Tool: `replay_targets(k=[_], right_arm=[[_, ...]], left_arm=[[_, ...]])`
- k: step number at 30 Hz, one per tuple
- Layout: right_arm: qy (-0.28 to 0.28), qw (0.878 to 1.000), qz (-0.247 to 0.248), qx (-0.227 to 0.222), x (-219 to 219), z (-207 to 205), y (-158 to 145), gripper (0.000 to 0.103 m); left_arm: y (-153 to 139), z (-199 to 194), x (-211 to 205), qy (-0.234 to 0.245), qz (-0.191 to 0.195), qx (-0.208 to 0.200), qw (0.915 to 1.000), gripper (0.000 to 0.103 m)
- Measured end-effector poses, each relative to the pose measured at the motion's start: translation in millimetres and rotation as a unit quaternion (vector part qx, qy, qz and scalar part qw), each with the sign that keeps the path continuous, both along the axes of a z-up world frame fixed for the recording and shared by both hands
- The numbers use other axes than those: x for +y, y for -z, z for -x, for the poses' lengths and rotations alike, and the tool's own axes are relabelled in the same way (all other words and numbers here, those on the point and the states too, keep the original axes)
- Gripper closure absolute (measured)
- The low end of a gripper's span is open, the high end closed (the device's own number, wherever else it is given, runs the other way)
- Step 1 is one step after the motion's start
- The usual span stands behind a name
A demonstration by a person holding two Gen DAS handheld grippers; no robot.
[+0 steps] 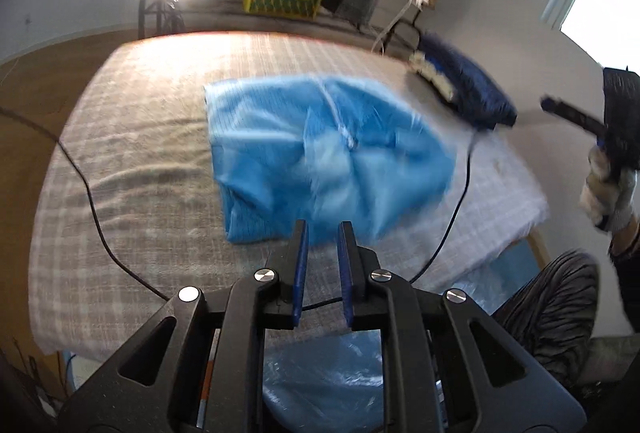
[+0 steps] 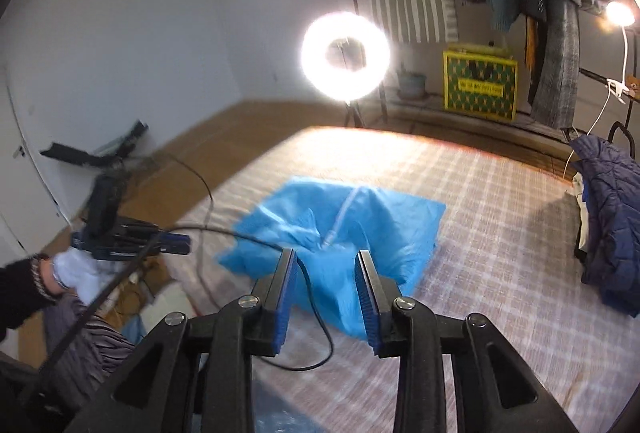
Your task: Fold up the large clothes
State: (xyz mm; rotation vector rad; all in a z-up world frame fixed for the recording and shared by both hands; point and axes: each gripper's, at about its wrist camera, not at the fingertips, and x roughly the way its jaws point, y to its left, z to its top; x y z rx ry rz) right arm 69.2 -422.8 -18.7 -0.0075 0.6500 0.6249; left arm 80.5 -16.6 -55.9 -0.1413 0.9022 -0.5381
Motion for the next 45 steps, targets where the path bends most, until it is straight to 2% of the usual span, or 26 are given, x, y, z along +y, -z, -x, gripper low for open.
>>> replay_targets(k=[2,6,11,12,13,14,16,19,21,24,27,29,32,34,37,39,41,45], right_arm=[[0.003,1.000,-0.009,-0.013,-4.1,19.3,-14.8,0.072],[0.011,0.999,-0.015,-0.034,-11.4,49.9,-41.9,0.072],[0.022,0.996,-0.036,-0.074,-25.7,85.0,-85.5,0.069],[0.024,0.995,-0.041,-0.083,-28.8,91.0,-96.3,0.069],[0.026,0.994,-0.048,-0.093,-32.3,98.0,-108.2,0.069],[0.027,0.993,-0.052,-0.099,-34.4,103.6,-114.8,0.068],[0.036,0.990,-0.053,-0.125,-40.1,118.6,-135.2,0.067],[0.040,0.987,-0.060,-0.146,-46.2,133.6,-151.6,0.058],[0.048,0.985,-0.067,-0.149,-50.2,137.8,-155.7,0.048],[0.062,0.987,-0.075,-0.124,-51.9,128.8,-144.7,0.048],[0.071,0.989,-0.088,-0.091,-50.9,114.8,-123.0,0.048],[0.070,0.990,-0.104,-0.058,-48.2,98.4,-100.8,0.045],[0.080,0.990,-0.114,-0.012,-42.1,74.0,-63.6,0.041],[0.084,0.991,-0.107,0.020,-33.9,53.5,-34.0,0.041],[0.096,0.990,-0.081,0.068,-19.3,24.6,14.6,0.041],[0.103,0.986,-0.088,0.100,-15.9,10.7,41.0,0.041],[0.110,0.981,-0.097,0.130,-14.1,-3.9,65.3,0.041],[0.132,0.973,-0.081,0.172,-10.1,-31.1,110.5,0.041]], left_arm=[[-19.6,6.8,8.4,-0.011,0.015,-0.010,0.9998,0.090],[-64.5,24.6,18.9,-0.018,0.022,-0.042,0.9987,0.090],[-147.0,53.2,26.2,-0.020,0.031,-0.104,0.9939,0.089],[-164.3,60.5,27.7,-0.021,0.033,-0.116,0.9925,0.082],[-185.1,69.3,29.1,-0.023,0.035,-0.132,0.9904,0.071],[-196.1,74.9,29.7,-0.024,0.037,-0.140,0.9892,0.066],[-227.2,89.3,31.8,-0.024,0.043,-0.163,0.9854,0.065],[-257.4,103.8,35.4,-0.027,0.060,-0.182,0.9812,0.064],[-264.2,106.2,37.9,-0.032,0.073,-0.178,0.9808,0.063],[-252.1,101.9,38.0,-0.041,0.077,-0.162,0.9829,0.062],[-217.6,83.3,38.3,-0.053,0.104,-0.121,0.9857,0.062],[-184.9,66.4,39.0,-0.069,0.120,-0.094,0.9858,0.062],[-123.4,33.1,41.0,-0.092,0.151,-0.031,0.9837,0.062],[-75.8,7.2,41.3,-0.113,0.161,0.013,0.9804,0.062],[-20.3,-20.6,42.8,-0.138,0.166,0.060,0.9746,0.062],[13.1,-37.0,44.0,-0.149,0.174,0.093,0.9689,0.062],[35.8,-47.6,44.7,-0.160,0.178,0.111,0.9646,0.062],[74.3,-68.1,51.1,-0.178,0.199,0.149,0.9522,0.062]])
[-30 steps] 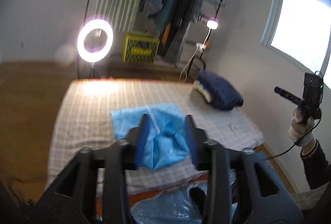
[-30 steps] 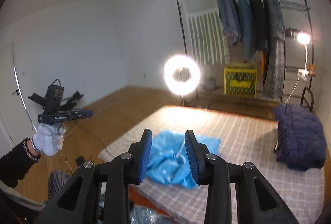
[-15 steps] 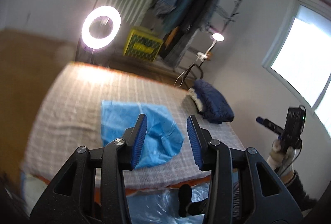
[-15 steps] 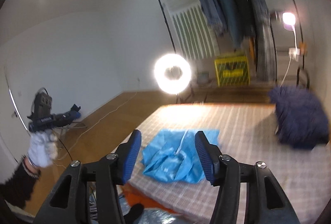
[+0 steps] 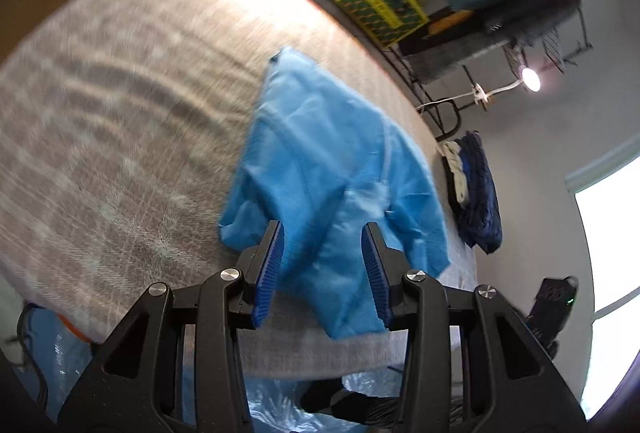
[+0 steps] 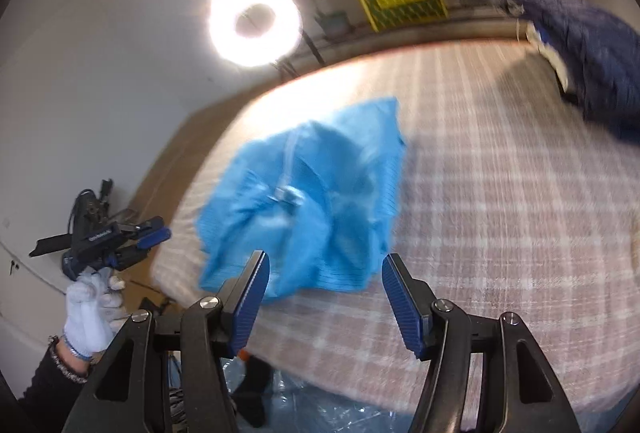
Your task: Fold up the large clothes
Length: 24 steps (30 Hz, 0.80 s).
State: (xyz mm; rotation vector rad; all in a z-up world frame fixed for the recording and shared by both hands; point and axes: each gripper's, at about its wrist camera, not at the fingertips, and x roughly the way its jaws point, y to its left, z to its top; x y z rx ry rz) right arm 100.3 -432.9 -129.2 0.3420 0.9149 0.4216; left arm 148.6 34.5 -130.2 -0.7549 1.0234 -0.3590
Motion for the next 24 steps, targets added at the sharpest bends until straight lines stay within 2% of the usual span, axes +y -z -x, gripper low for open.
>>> replay_targets(k=[4,9,13,14,15,16,17,18,19,20,22,24], right_arm=[[0.010,0.999,-0.031,0.038,-11.6,-19.7,37.5,0.041],[0.002,0.993,-0.093,0.068,-20.4,-38.5,61.4,0.041],[-0.015,0.993,-0.089,0.071,-13.0,-46.4,69.8,0.048],[-0.019,0.992,-0.094,0.078,-9.8,-51.0,73.8,0.054],[-0.024,0.991,-0.099,0.085,-7.9,-54.6,78.3,0.063],[-0.031,0.990,-0.102,0.091,-5.2,-57.4,82.6,0.068],[-0.034,0.990,-0.102,0.094,-4.5,-58.6,85.4,0.079],[-0.039,0.989,-0.109,0.097,-3.7,-59.0,86.5,0.095],[-0.044,0.985,-0.135,0.099,-6.1,-58.7,85.5,0.099],[-0.043,0.982,-0.157,0.100,-8.5,-53.1,76.5,0.101],[-0.034,0.966,-0.238,0.096,-23.2,-50.5,67.6,0.103],[-0.036,0.951,-0.296,0.081,-34.7,-46.0,58.6,0.103]], left_arm=[[18.7,-13.5,-8.6,0.012,-0.006,0.016,0.9998,0.062],[35.9,-23.0,-17.3,0.017,0.012,0.032,0.9993,0.062],[39.9,-28.7,-24.7,0.023,0.019,0.033,0.9990,0.063],[40.7,-30.3,-26.2,0.025,0.018,0.032,0.9990,0.063],[41.9,-31.5,-28.6,0.027,0.018,0.031,0.9990,0.072],[42.5,-31.5,-30.3,0.030,0.018,0.032,0.9989,0.093],[42.6,-32.5,-30.2,0.032,0.017,0.032,0.9988,0.101],[41.4,-32.5,-29.8,0.030,0.021,0.030,0.9989,0.102],[38.8,-31.1,-27.7,0.026,0.034,0.025,0.9988,0.102],[35.5,-28.1,-23.8,0.020,0.060,0.023,0.9978,0.102],[28.7,-22.4,-17.8,0.017,0.077,0.013,0.9968,0.103],[27.7,-18.8,-15.6,0.024,0.055,0.009,0.9982,0.103]])
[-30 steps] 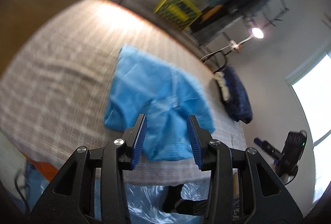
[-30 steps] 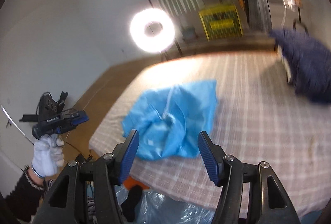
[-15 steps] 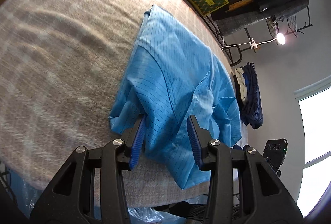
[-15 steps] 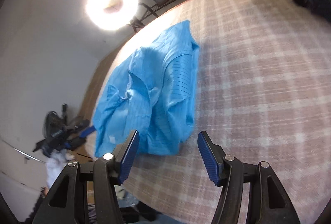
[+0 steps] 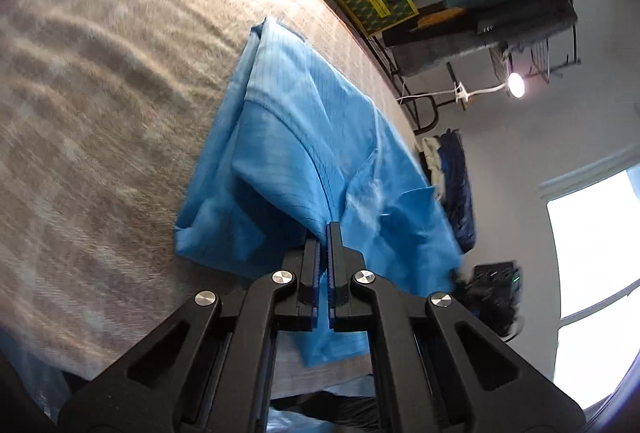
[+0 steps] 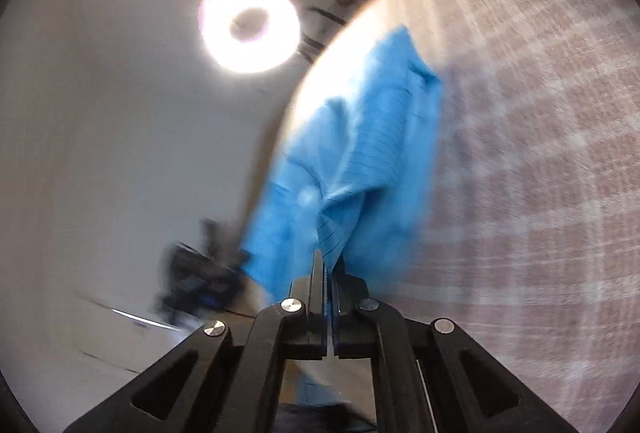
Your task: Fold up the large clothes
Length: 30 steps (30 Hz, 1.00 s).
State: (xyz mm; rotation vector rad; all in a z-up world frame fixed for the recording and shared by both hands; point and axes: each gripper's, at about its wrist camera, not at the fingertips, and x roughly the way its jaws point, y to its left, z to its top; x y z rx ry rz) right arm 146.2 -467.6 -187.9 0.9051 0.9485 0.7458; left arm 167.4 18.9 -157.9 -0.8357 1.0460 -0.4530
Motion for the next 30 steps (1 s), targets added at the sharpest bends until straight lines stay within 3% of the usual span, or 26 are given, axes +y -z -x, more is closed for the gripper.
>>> replay_targets(k=[3,5,8,11,14,18,20,22,25,30], right_arm=[[-0.007,1.000,-0.011,0.006,-1.1,1.7,4.5,0.103],[-0.010,0.999,0.015,0.042,5.9,-0.1,22.1,0.103],[-0.014,0.993,0.085,0.078,18.3,1.1,41.9,0.103],[-0.023,0.982,0.180,0.051,27.4,3.9,24.2,0.098],[-0.023,0.968,0.248,0.010,26.6,13.6,-8.3,0.077],[0.014,0.946,0.314,-0.082,24.6,23.7,-59.1,0.077],[0.019,0.943,0.314,-0.106,27.7,16.6,-66.4,0.077],[0.008,0.945,0.303,-0.119,43.7,3.5,-64.4,0.077],[-0.014,0.938,0.321,-0.128,71.7,-16.3,-51.9,0.077],[-0.040,0.908,0.403,-0.106,82.4,-32.8,-20.6,0.082]], left_arm=[[24.2,-2.6,3.5,-0.005,-0.036,0.040,0.9986,0.103],[38.2,-3.8,6.2,-0.010,-0.052,0.060,0.9968,0.103],[29.9,-3.7,5.1,-0.006,-0.078,0.053,0.9956,0.103],[11.7,-0.3,2.8,-0.006,-0.107,0.042,0.9934,0.102],[-8.7,14.1,4.6,-0.015,-0.131,0.027,0.9909,0.102],[-37.9,17.7,2.4,-0.028,-0.167,-0.030,0.9851,0.102],[-44.9,4.1,-6.7,-0.021,-0.171,-0.044,0.9840,0.102],[-43.5,-15.5,-19.4,-0.006,-0.158,-0.057,0.9858,0.102],[-28.7,-41.3,-34.6,0.012,-0.203,-0.055,0.9775,0.102],[21.5,-54.5,-32.9,0.017,-0.221,-0.003,0.9751,0.102]])
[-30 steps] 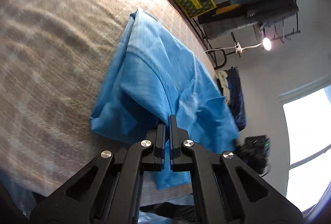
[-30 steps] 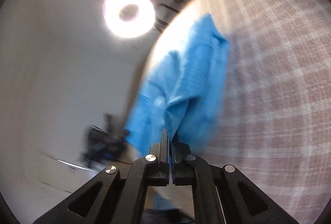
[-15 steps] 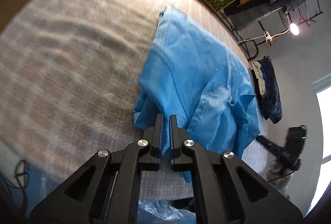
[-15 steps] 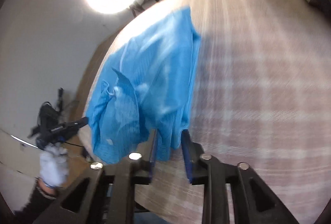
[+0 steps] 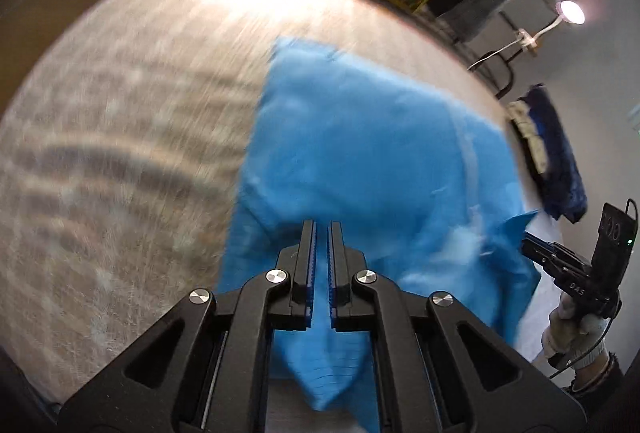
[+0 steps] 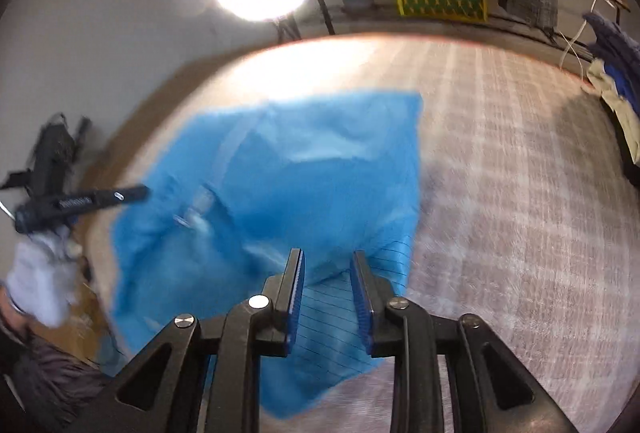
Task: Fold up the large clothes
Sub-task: 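Flip the folded coat over and lay it flat with both tools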
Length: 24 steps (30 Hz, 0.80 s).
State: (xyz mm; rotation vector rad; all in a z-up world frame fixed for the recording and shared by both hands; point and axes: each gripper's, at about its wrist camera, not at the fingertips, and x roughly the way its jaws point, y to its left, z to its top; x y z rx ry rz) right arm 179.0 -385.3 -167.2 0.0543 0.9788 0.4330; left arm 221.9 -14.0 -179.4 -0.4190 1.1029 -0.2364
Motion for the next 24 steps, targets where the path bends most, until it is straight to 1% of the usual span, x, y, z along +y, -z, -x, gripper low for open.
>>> replay_targets(k=[1,2,3,4,5,6,8,10,12,14,17,19,22,24], right_arm=[[0.007,1.000,0.013,0.011,-3.5,-1.2,7.5,0.081],[0.016,0.999,0.026,0.026,-7.8,-3.6,16.4,0.082],[0.018,0.999,0.022,0.032,-12.8,-2.8,21.9,0.083],[0.017,0.999,0.015,0.031,-15.6,-1.2,18.4,0.083],[0.016,0.999,0.016,0.040,-14.3,-2.1,13.6,0.083],[0.014,0.999,0.011,0.037,-16.3,-0.7,7.6,0.081],[0.017,1.000,-0.005,0.019,-20.9,-1.0,-9.9,0.081],[0.020,1.000,-0.017,-0.010,-20.3,-4.6,-30.7,0.079],[0.006,0.999,-0.017,-0.037,-7.8,-13.4,-50.9,0.077],[-0.011,0.998,-0.012,-0.058,12.8,-25.5,-65.2,0.077],[-0.034,0.997,-0.013,-0.066,41.1,-47.6,-71.8,0.077],[-0.049,0.997,-0.007,-0.064,58.4,-63.9,-67.7,0.077],[-0.068,0.996,0.006,-0.052,75.9,-86.5,-54.1,0.077],[-0.072,0.996,0.017,-0.042,82.4,-100.4,-42.2,0.077]], left_arm=[[10.2,1.7,2.0,-0.001,0.000,0.010,0.9999,0.102],[12.3,4.8,4.0,-0.001,0.002,0.002,1.0000,0.102],[10.2,5.2,4.1,0.003,-0.002,0.003,1.0000,0.102],[6.0,4.7,3.4,0.007,-0.007,0.004,0.9999,0.102],[2.1,5.0,4.4,0.006,-0.009,0.000,0.9999,0.102],[-6.3,5.2,6.3,0.001,-0.009,-0.010,0.9999,0.102],[-28.6,-1.1,8.5,-0.006,0.002,-0.035,0.9994,0.102],[-45.7,-11.5,2.3,0.000,0.004,-0.053,0.9986,0.102],[-57.2,-25.0,-8.9,0.010,0.002,-0.068,0.9977,0.102],[-64.5,-40.3,-24.2,0.022,0.006,-0.077,0.9968,0.102],[-61.8,-63.4,-47.6,0.038,0.017,-0.075,0.9964,0.102],[-56.2,-76.3,-61.4,0.051,0.016,-0.068,0.9963,0.102],[-44.7,-90.3,-77.1,0.065,0.001,-0.056,0.9963,0.102],[-31.2,-101.0,-85.7,0.070,-0.013,-0.044,0.9965,0.102]])
